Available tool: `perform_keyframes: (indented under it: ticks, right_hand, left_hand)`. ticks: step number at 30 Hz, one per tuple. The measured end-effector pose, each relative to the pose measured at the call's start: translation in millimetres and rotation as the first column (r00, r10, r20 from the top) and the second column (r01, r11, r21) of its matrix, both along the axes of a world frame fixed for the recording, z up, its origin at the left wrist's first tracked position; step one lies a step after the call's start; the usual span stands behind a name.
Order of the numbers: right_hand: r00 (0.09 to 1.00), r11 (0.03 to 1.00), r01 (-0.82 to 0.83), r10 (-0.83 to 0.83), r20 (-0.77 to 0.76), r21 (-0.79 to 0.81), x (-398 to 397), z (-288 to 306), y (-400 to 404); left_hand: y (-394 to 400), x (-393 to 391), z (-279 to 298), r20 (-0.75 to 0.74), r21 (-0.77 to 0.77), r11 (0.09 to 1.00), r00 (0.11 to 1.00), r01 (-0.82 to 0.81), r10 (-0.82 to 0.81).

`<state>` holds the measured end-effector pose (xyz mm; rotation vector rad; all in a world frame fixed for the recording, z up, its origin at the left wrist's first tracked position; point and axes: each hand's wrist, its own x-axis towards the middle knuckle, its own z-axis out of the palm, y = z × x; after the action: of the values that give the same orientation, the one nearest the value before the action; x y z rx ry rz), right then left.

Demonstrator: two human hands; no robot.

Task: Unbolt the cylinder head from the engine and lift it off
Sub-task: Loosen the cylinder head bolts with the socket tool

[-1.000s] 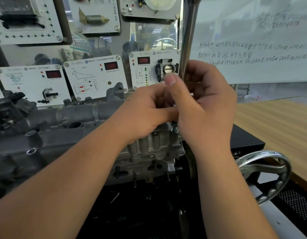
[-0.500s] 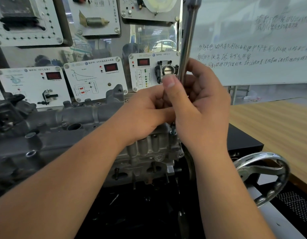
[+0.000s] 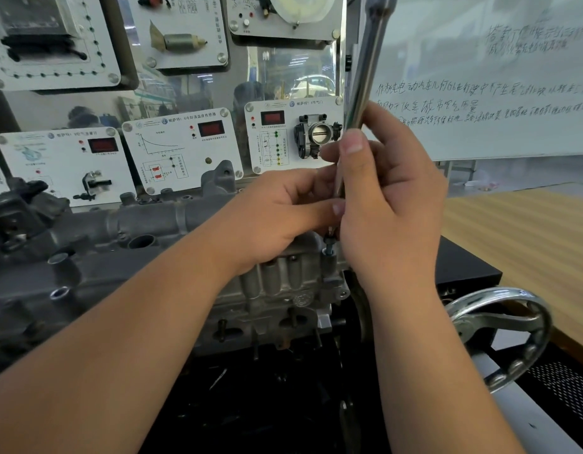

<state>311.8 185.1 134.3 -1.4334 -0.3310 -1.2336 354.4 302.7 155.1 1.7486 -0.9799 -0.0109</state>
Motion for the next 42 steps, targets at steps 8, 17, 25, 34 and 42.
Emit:
perform_keyframes:
  ticks: [8,17,25,34,42]
  right_hand:
    - [0.999,0.999,-0.045,0.045,0.005,-0.01,4.4,3.4,-5.2]
    - [0.997,0.995,-0.072,0.072,-0.008,-0.072,4.4,1.0,-6.2]
    - [0.999,0.988,-0.044,0.045,0.002,-0.145,-4.8,3.2,-1.3]
    - [0.998,0.992,-0.06,0.06,-0.008,-0.114,-2.7,3.2,-12.4]
    - [0.995,0.991,-0.091,0.093,0.023,-0.097,0.1,2.8,-6.1]
  left_hand:
    - [-5.6,10.7,4.7,0.045,0.049,0.998,0.999,-0.032,0.029]
    - [-0.7,5.2,-5.7,0.003,-0.118,0.988,0.995,0.098,-0.099]
    - [-1.5,6.6,-5.2,0.156,-0.065,0.997,0.986,-0.046,0.056]
    - [-1.9,6.8,-9.0,0.068,-0.079,0.994,0.996,0.069,-0.064]
    - [-4.2,5.6,-4.7,0.153,-0.054,0.995,0.984,-0.081,0.089]
